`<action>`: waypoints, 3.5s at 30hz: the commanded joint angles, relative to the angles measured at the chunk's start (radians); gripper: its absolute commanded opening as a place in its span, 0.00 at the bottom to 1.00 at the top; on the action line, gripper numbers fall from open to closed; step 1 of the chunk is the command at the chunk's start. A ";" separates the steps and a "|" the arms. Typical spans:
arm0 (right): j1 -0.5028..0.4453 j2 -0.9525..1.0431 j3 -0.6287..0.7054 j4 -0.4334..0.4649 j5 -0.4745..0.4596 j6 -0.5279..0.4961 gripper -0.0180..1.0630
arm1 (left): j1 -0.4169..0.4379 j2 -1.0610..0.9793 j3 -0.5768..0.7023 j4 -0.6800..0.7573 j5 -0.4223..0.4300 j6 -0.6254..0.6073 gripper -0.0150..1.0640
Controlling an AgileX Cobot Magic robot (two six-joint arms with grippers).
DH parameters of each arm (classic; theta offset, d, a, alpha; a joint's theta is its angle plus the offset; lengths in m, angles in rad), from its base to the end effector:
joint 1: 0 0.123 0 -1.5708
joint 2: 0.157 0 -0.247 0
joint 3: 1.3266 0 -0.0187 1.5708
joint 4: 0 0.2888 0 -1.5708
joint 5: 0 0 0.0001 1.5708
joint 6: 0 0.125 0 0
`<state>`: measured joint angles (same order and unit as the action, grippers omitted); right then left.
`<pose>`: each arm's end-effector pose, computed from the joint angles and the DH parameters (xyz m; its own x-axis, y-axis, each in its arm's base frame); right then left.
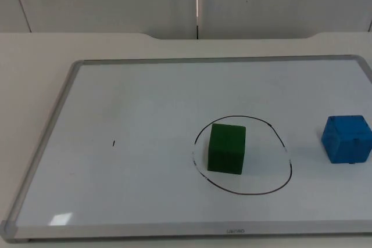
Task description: Push the two cubes into the marked area.
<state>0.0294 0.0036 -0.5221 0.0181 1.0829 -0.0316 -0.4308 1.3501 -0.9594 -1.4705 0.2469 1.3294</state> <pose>0.0938 0.0048 0.2848 -0.4579 -0.0366 -0.8882 -0.0542 0.9984 -0.0132 0.3327 -0.1865 0.2619 -0.3750 0.0255 -0.9267 0.5680 0.7963 -0.2079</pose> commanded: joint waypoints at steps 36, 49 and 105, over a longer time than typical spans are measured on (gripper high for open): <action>0.001 -0.004 0.007 0.010 -0.005 0.001 0.99 | 0.003 -0.671 0.379 0.220 -0.016 -0.277 0.01; 0.001 -0.004 0.007 0.012 -0.005 0.001 0.99 | 0.003 -0.894 0.395 0.982 0.249 -0.946 0.01; 0.001 -0.004 0.007 0.013 -0.005 0.001 0.99 | 0.003 -1.350 0.466 1.452 0.828 -1.329 0.01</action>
<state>0.0294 0.0036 -0.5221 0.0278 1.0829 -0.0334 -0.4308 0.0043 -0.4970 -0.0253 1.0723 0.0000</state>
